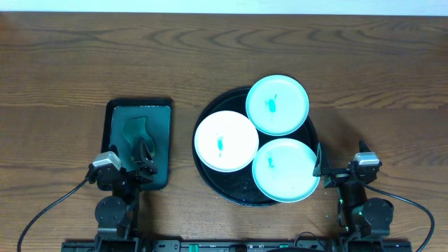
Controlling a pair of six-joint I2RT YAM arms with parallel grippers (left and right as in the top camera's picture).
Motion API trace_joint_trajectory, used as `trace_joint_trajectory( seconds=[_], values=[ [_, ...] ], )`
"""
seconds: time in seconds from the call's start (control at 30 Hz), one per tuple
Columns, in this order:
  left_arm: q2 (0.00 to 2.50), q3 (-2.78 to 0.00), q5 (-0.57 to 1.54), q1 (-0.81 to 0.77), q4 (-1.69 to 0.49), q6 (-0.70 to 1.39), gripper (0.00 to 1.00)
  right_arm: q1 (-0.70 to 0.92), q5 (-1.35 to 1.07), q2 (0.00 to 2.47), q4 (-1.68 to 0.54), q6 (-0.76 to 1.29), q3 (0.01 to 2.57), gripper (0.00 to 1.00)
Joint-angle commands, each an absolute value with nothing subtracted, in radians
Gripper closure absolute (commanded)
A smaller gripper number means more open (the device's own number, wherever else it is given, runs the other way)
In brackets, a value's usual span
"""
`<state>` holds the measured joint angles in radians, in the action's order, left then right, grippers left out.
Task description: Clean dirty plates on tray and stack at the side
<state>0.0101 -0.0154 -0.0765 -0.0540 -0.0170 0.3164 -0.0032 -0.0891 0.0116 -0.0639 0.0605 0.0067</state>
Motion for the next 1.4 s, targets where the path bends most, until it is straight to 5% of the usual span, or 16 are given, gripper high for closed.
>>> trace_joint_trajectory(
  seconds=[0.0,1.37],
  values=[
    [0.005,-0.004,-0.086,-0.051,-0.067,0.304,0.2,0.008,-0.083,0.007,-0.068,0.063,0.006,0.01],
    [0.005,-0.004,-0.086,-0.051,-0.066,0.303,0.2,0.008,-0.083,0.007,-0.068,0.063,0.005,0.01]
  ],
)
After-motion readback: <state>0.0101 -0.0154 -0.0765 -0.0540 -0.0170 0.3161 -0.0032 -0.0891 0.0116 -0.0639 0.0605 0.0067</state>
